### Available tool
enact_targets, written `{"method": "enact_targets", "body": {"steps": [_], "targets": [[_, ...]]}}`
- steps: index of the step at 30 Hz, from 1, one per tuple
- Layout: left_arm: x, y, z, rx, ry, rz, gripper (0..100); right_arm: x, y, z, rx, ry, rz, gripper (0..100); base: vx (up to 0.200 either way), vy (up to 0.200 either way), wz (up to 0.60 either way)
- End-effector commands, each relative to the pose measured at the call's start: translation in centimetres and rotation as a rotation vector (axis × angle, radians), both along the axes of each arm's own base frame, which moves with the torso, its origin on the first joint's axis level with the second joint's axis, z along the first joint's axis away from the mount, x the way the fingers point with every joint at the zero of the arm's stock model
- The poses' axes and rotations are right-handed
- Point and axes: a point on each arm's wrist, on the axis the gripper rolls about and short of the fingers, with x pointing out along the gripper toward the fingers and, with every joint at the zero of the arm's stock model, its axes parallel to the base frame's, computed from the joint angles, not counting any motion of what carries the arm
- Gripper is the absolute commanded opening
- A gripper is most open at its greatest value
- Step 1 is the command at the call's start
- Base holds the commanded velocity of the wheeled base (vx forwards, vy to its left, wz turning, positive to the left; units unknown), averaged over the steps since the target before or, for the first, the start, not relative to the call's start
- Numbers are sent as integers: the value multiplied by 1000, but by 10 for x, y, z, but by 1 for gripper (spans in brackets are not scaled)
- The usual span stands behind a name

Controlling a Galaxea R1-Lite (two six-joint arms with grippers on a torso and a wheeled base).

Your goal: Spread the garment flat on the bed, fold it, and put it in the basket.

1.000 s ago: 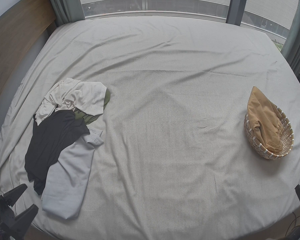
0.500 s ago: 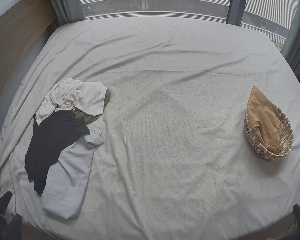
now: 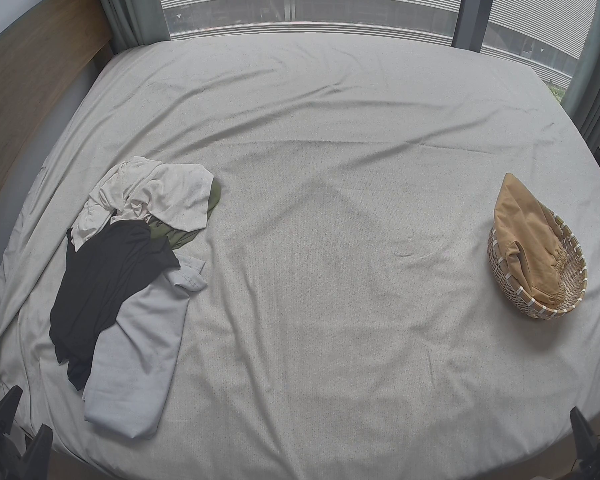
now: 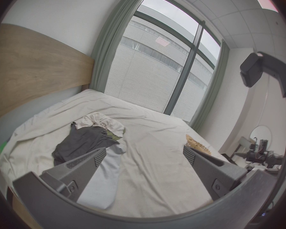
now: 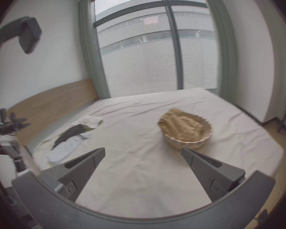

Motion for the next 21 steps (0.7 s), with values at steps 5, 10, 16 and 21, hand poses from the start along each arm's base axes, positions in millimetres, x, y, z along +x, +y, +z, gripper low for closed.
{"method": "enact_targets", "body": {"steps": [5,10,16,21], "targets": [[-5,-2,-21,149,57,243,100,-1,-3,-1,-77,-4,-143,100,0,0,0],[-4,0,-20,147,67,319,100,-1,-3,-2,-77,8,-162,100,0,0,0],[-4,3,-21,235,75,477,100,0,-2,-1,-129,-27,-100,100,0,0,0],[-4,3,-21,275,78,460,100,0,-2,-4,-111,-19,-81,100,0,0,0]]}}
